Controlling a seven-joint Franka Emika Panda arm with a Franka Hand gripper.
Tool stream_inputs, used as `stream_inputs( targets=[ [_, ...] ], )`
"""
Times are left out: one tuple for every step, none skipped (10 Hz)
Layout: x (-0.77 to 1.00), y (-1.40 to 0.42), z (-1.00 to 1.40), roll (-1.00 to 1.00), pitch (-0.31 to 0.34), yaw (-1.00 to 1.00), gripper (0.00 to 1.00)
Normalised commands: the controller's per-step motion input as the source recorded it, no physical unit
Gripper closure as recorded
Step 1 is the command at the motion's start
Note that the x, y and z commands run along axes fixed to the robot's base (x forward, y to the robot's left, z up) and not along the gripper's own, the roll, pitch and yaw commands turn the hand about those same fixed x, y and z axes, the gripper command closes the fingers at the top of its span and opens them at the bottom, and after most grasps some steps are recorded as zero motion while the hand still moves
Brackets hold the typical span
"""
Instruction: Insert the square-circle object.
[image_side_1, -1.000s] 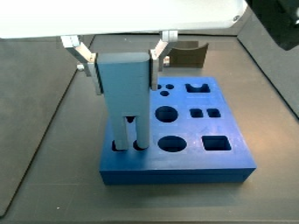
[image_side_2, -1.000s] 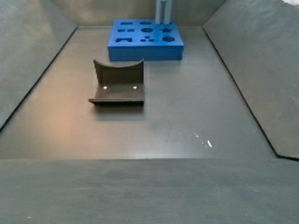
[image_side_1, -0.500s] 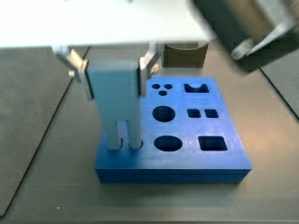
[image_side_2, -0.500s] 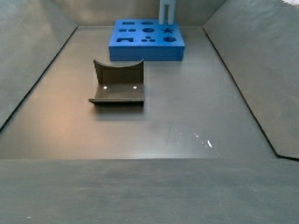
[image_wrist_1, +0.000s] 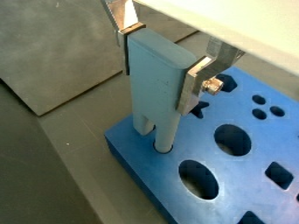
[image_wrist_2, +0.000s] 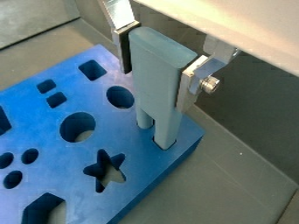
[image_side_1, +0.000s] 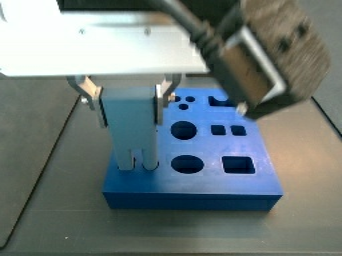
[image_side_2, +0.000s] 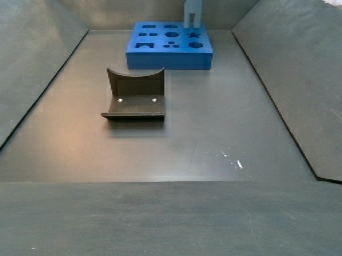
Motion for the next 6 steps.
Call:
stream_inputs(
  targets=[
    [0.10, 0.00, -0.36, 0.00, 0.000, -0.11, 1.00],
    [0.11, 0.00, -0.39, 0.00, 0.000, -0.09, 1.00],
    [0.15, 0.00, -0.46, 0.00, 0.000, -0.11, 1.00],
    [0.09, 0.00, -0.37, 0.00, 0.011, -0.11, 1.00],
    [0.00, 0.00, -0.09, 0.00, 0.000, -0.07, 1.00],
    [0.00, 0.00, 0.00, 0.00, 0.000, 0.00, 1.00]
  ],
)
